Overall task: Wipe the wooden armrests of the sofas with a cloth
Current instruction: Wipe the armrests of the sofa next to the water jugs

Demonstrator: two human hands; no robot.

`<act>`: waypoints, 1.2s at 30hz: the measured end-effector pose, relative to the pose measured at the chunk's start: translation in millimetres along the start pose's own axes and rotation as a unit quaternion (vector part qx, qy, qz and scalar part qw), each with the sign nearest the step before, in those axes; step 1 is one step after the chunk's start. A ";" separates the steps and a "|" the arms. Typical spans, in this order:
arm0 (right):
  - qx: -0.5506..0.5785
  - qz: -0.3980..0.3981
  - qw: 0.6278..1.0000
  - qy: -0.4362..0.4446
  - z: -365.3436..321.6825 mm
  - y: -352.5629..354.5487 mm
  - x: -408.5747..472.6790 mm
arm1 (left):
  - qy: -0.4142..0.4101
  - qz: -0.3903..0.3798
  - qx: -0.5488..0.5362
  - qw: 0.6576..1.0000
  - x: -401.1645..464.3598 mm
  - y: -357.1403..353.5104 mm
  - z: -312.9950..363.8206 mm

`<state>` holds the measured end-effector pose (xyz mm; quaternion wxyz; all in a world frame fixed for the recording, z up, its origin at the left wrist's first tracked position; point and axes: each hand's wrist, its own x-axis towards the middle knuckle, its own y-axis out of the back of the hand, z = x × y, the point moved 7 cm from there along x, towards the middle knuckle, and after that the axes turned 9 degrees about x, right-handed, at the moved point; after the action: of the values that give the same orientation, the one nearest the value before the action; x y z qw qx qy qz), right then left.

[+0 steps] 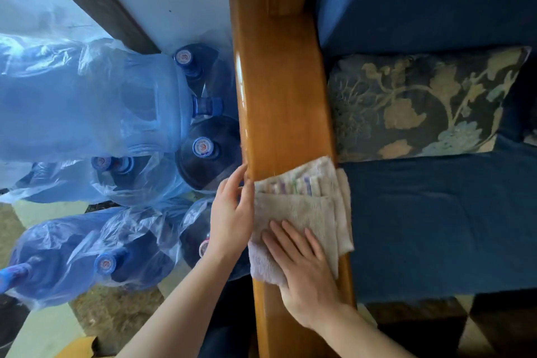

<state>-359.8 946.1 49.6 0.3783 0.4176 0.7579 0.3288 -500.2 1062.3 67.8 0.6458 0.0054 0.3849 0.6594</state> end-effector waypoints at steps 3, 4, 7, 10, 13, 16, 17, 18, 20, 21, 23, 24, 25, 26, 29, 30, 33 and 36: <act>-0.002 -0.001 1.000 -0.012 -10.8 -32.1 -71.8 | -0.089 -0.035 0.151 0.984 -32.2 -17.0 -4.8; -0.005 0.003 1.000 -0.017 -14.5 -38.2 -91.7 | -0.137 -0.038 0.219 0.965 -46.2 -22.5 -8.8; -0.050 0.022 0.998 -0.009 -20.9 -54.7 -137.4 | -0.192 -0.060 0.279 0.939 -81.5 -35.5 -28.6; -0.092 0.013 0.996 -0.002 -23.6 -67.1 -164.7 | -0.208 -0.071 0.290 0.932 -98.2 -43.7 -47.6; -0.115 -0.004 0.993 -0.003 -23.0 -70.8 -174.6 | -0.213 -0.064 0.296 0.929 -98.3 -44.6 -50.3; -0.109 -0.028 0.994 0.003 -17.5 -69.5 -172.7 | -0.191 -0.059 0.270 0.942 -95.1 -41.1 -43.0; -0.099 -0.041 0.994 0.001 -14.2 -66.6 -167.4 | -0.180 -0.053 0.257 0.948 -91.6 -38.9 -39.6; -0.086 -0.046 0.995 0.000 -10.0 -62.5 -159.6 | -0.165 -0.043 0.239 0.956 -86.0 -35.4 -36.7; -0.044 -0.047 0.998 0.000 -0.9 -50.0 -133.2 | -0.123 -0.020 0.188 0.974 -72.7 -27.0 -30.5; -0.020 -0.045 0.999 -0.002 4.6 -39.8 -111.3 | -0.100 -0.009 0.155 0.983 -65.0 -22.1 -27.9; 0.002 -0.015 1.000 0.000 17.7 -11.7 -51.1 | -0.062 0.000 0.096 0.993 -50.6 -14.6 -22.5; 0.001 0.006 1.000 -0.001 25.4 7.1 -12.2 | -0.047 0.002 0.077 0.996 -42.3 -11.1 -18.1; -0.002 0.020 1.000 -0.004 32.5 26.7 28.6 | -0.037 0.002 0.065 0.997 -35.2 -8.3 -14.2; -0.003 0.029 1.000 -0.008 38.8 45.9 69.4 | -0.032 -0.002 0.062 0.998 -29.4 -7.2 -10.4; -0.015 0.037 0.999 -0.020 56.4 95.4 185.5 | -0.033 -0.013 0.080 0.996 -18.6 -8.2 -2.2; -0.024 0.037 0.999 -0.028 59.9 107.7 217.9 | -0.032 -0.016 0.083 0.996 -17.7 -9.8 -2.0; -0.029 0.039 0.997 -0.057 66.3 131.9 280.4 | -0.025 -0.015 0.078 0.997 -23.8 -14.3 -7.6; -0.021 0.043 0.997 -0.068 62.8 129.7 282.7 | -0.008 -0.013 0.041 0.999 -34.0 -15.7 -13.6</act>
<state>-360.0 1263.2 39.6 0.4234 0.4631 0.7044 0.3317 -488.1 1024.4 66.8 0.6566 0.0323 0.4064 0.6346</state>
